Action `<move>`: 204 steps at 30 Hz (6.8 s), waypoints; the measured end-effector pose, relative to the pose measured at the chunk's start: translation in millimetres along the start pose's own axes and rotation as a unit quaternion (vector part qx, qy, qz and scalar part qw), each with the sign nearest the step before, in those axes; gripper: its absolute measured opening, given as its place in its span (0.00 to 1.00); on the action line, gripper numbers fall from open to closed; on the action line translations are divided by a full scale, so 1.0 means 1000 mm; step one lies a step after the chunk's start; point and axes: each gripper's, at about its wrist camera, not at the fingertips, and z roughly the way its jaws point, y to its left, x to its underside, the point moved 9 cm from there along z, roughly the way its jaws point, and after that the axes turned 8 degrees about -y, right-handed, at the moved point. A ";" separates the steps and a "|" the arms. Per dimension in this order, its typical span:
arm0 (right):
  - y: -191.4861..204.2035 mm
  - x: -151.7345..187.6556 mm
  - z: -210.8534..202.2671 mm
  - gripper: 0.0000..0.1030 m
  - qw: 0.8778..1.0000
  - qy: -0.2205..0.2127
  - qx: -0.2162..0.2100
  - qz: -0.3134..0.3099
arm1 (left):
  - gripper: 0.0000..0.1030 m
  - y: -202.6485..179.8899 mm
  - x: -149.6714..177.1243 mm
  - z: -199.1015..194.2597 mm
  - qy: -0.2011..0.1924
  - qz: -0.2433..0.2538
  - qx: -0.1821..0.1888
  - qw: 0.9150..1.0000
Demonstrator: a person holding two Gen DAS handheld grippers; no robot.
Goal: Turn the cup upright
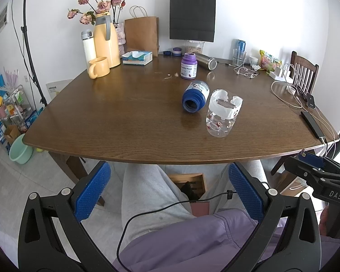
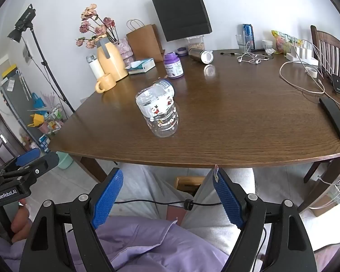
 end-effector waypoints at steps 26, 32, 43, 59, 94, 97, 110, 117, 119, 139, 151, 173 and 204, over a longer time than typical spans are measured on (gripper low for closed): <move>-0.003 0.002 0.004 0.83 1.000 0.004 0.001 0.002 | 1.00 0.000 0.006 0.001 0.004 -0.003 0.001 1.000; -0.003 0.003 0.005 0.83 1.000 0.005 0.000 0.002 | 1.00 0.000 0.006 0.001 0.004 -0.003 0.001 1.000; -0.003 0.004 0.004 0.83 1.000 0.005 0.002 0.003 | 1.00 0.000 0.005 0.001 0.006 -0.003 0.001 1.000; -0.004 0.005 0.005 0.83 1.000 0.007 0.003 0.004 | 1.00 -0.001 0.007 0.001 0.008 -0.004 0.002 1.000; -0.025 -0.167 0.172 0.83 0.992 0.058 -0.092 0.064 | 0.81 -0.047 -0.110 0.219 0.092 0.058 0.134 0.985; -0.034 -0.168 0.189 0.83 0.990 0.069 -0.092 0.078 | 0.79 -0.071 -0.108 0.252 0.136 0.099 0.151 0.974; -0.026 -0.164 0.244 0.83 0.986 0.107 -0.125 0.021 | 0.58 -0.037 -0.106 0.340 0.248 -0.105 0.138 0.953; 0.029 -0.168 0.303 0.83 0.967 0.161 -0.143 -0.136 | 0.58 0.011 -0.112 0.358 0.254 -0.227 0.134 0.930; 0.044 -0.173 0.320 0.83 0.959 0.173 -0.162 -0.155 | 0.59 0.017 -0.116 0.361 0.253 -0.223 0.137 0.931; 0.069 -0.129 0.368 0.83 0.900 0.188 -0.154 -0.361 | 0.69 0.093 -0.124 0.334 0.143 -0.093 0.069 0.983; 0.028 -0.152 0.347 0.84 0.897 0.167 -0.116 -0.391 | 0.85 0.036 -0.149 0.310 0.094 0.078 0.162 0.979; -0.017 -0.217 0.297 0.85 0.976 0.110 -0.073 -0.172 | 0.59 -0.024 -0.104 0.349 0.154 0.237 0.160 0.946; 0.143 -0.193 0.288 0.84 0.976 0.077 -0.195 -0.049 | 0.59 0.095 -0.129 0.260 -0.048 -0.100 0.118 0.987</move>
